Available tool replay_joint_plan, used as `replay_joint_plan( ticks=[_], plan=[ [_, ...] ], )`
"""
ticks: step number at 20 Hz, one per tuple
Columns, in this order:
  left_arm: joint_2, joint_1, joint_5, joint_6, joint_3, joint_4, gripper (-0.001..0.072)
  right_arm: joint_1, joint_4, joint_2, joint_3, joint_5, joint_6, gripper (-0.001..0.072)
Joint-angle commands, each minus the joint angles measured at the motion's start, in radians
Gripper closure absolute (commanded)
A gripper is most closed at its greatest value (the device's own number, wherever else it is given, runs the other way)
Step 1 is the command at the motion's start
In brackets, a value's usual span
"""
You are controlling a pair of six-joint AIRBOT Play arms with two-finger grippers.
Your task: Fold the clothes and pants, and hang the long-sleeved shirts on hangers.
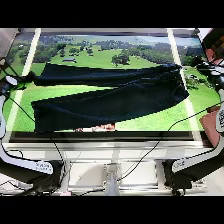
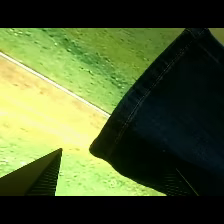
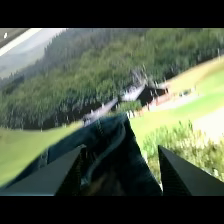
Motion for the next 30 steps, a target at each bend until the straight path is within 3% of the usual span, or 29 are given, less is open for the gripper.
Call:
replay_joint_plan(
  ticks=[1, 3, 6, 8, 15, 17, 18, 20, 25, 26, 28, 30],
  plan=[
    [0.088, 0.049, -0.150, 0.001, 0.000, 0.111, 0.0010, -0.142, -0.095, 0.015, -0.001, 0.459, 0.099, 0.0206],
    [0.119, 0.093, -0.285, 0.066, 0.000, 0.137, 0.0011, -0.210, -0.197, 0.010, -0.005, 0.702, 0.098, 0.0206],
    [0.103, 0.148, -0.531, 0.195, 0.000, 0.131, 0.0011, -0.259, -0.216, 0.010, -0.055, 0.840, 0.093, 0.0205],
    [0.079, 0.170, -0.632, 0.257, 0.000, 0.073, 0.0011, -0.254, -0.212, 0.010, -0.114, 0.821, 0.078, 0.0205],
    [0.005, 0.172, -0.632, 0.292, 0.000, -0.137, 0.0006, -0.199, -0.072, 0.010, -0.267, 0.571, 0.058, 0.0212],
    [-0.022, 0.172, -0.639, 0.292, 0.000, -0.149, 0.0005, -0.163, -0.076, 0.010, -0.270, 0.535, 0.058, 0.0386],
    [-0.031, 0.172, -0.639, 0.293, 0.000, -0.148, 0.0005, -0.145, -0.075, 0.010, -0.270, 0.516, 0.058, 0.0395],
    [-0.040, 0.172, -0.637, 0.333, 0.000, -0.148, 0.0005, -0.117, -0.077, 0.010, -0.270, 0.480, 0.058, 0.0554],
    [-0.066, 0.172, -0.643, 0.356, 0.000, -0.223, 0.0015, -0.084, -0.077, 0.010, -0.270, 0.454, 0.058, 0.0638],
    [-0.072, 0.172, -0.645, 0.356, 0.000, -0.238, 0.0047, -0.084, -0.079, 0.010, -0.270, 0.454, 0.059, 0.0638],
    [-0.082, 0.172, -0.644, 0.356, 0.000, -0.249, 0.0484, -0.084, -0.079, 0.010, -0.270, 0.455, 0.059, 0.0641],
    [-0.082, 0.172, -0.645, 0.357, 0.000, -0.253, 0.0681, -0.084, -0.079, 0.010, -0.270, 0.455, 0.059, 0.0643]
  ],
)
